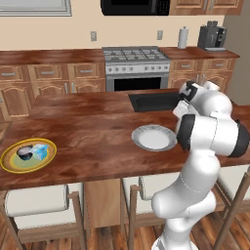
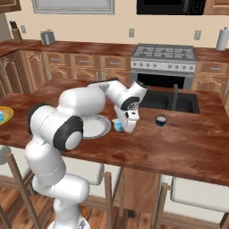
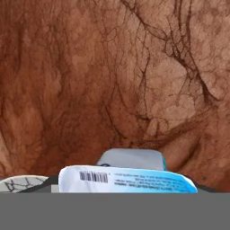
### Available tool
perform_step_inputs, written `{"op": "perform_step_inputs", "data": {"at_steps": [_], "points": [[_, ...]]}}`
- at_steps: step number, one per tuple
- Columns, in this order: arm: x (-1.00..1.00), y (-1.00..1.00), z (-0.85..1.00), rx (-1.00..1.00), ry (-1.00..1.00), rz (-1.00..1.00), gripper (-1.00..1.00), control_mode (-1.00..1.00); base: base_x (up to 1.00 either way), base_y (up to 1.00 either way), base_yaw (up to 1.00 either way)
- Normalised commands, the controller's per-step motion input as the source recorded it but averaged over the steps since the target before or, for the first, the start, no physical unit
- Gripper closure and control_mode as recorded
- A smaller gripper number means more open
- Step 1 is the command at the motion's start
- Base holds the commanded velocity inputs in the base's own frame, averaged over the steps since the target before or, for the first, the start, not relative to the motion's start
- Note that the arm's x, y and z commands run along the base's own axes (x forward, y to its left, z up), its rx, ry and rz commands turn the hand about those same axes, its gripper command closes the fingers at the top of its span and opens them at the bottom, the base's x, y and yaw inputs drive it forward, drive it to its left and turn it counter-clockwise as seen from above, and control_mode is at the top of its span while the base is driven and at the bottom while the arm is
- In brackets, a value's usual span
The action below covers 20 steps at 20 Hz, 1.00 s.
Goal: Place two yogurt containers on each plate.
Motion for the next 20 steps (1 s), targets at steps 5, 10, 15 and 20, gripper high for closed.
{"op": "perform_step_inputs", "data": {"at_steps": [5,10,15,20], "points": [[0.00,0.57,0.37,-0.03,0.00,0.11,1.00,-1.00,0.00,0.00,0.00],[0.00,0.72,0.14,-0.08,0.09,0.12,1.00,-1.00,0.00,0.00,0.00],[-0.01,0.68,-0.03,-0.07,0.12,0.10,1.00,-1.00,0.00,0.00,0.00],[-0.01,0.44,-0.16,0.00,0.01,0.09,1.00,-1.00,0.00,0.00,0.00]]}}
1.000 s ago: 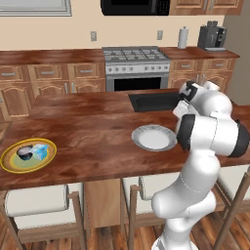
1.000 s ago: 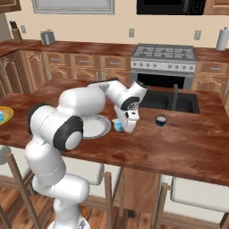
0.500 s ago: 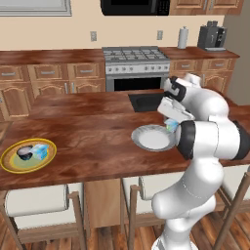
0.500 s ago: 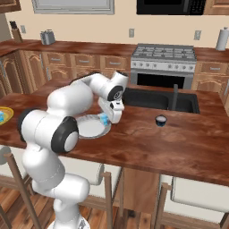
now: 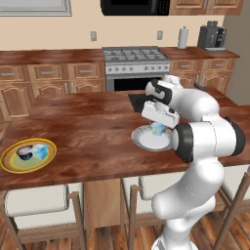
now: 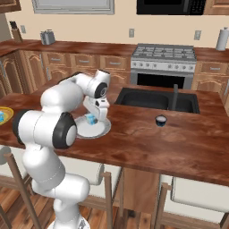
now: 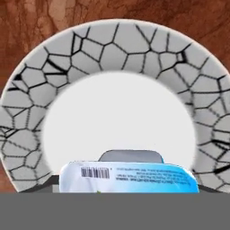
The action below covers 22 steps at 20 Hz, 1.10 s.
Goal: Place two yogurt containers on each plate.
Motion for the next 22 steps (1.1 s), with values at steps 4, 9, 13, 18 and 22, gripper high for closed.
{"op": "perform_step_inputs", "data": {"at_steps": [4,9,13,18,22], "points": [[0.00,0.09,-0.31,0.00,0.00,0.00,1.00,-1.00,0.00,0.00,0.00],[0.00,0.00,-0.32,0.00,0.00,0.04,-1.00,-1.00,0.00,0.00,0.00],[0.00,0.00,-0.05,0.00,0.00,0.01,-1.00,-1.00,0.00,0.00,0.00],[0.00,0.00,0.02,0.00,0.00,0.05,-1.00,-1.00,0.00,0.00,0.00],[0.00,0.00,0.18,0.00,0.00,0.06,-1.00,-1.00,0.00,0.00,0.00]]}}
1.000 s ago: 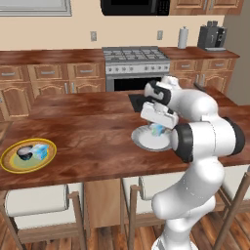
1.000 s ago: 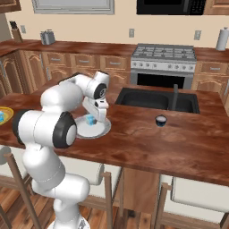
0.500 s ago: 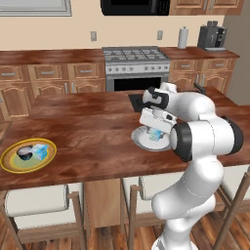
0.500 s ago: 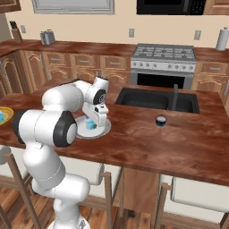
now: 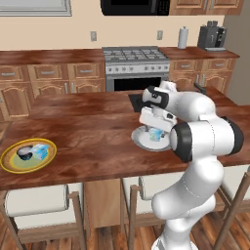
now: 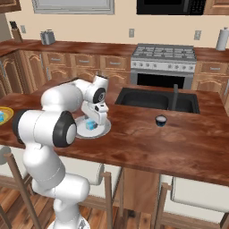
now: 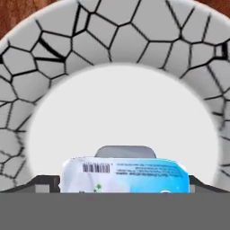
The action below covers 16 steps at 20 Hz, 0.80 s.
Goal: Place two yogurt containers on each plate.
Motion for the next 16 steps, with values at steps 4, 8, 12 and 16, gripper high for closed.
{"op": "perform_step_inputs", "data": {"at_steps": [4,8,12,16], "points": [[0.00,0.00,0.33,0.00,0.00,0.08,-1.00,-1.00,0.00,0.00,0.00],[0.00,-0.04,0.40,0.00,0.00,0.03,-1.00,-1.00,0.00,0.00,0.00],[0.00,-0.06,0.27,0.00,0.00,0.00,-1.00,-1.00,0.00,0.00,0.00],[0.00,-0.19,0.21,0.00,0.00,0.00,-1.00,-1.00,0.00,0.00,0.00]]}}
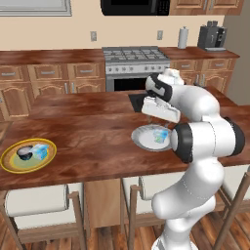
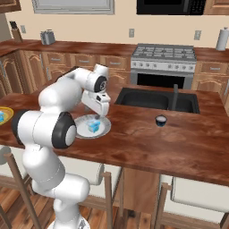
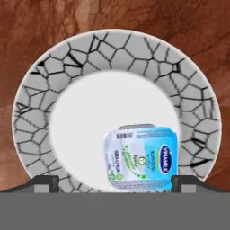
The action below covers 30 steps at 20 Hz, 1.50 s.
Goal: Place two yogurt containers on each plate.
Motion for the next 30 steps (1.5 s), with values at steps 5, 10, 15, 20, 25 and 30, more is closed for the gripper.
{"op": "perform_step_inputs", "data": {"at_steps": [5,10,15,20,25,30], "points": [[0.04,-0.55,0.24,0.00,0.00,0.00,-1.00,-1.00,0.00,0.00,0.00],[0.13,-1.00,0.15,0.00,0.00,0.00,-1.00,-1.00,0.00,0.00,0.00],[0.04,-0.99,0.01,0.00,0.00,-0.09,-1.00,-1.00,0.00,0.00,0.00],[0.01,-0.77,0.00,0.00,-0.23,0.00,-1.00,-1.00,0.00,0.00,0.00],[0.00,-0.61,0.01,-0.01,-0.41,0.06,-1.00,-1.00,0.00,0.00,0.00],[0.00,-0.57,0.02,-0.01,-0.03,0.02,-1.00,-1.00,0.00,0.00,0.00]]}}
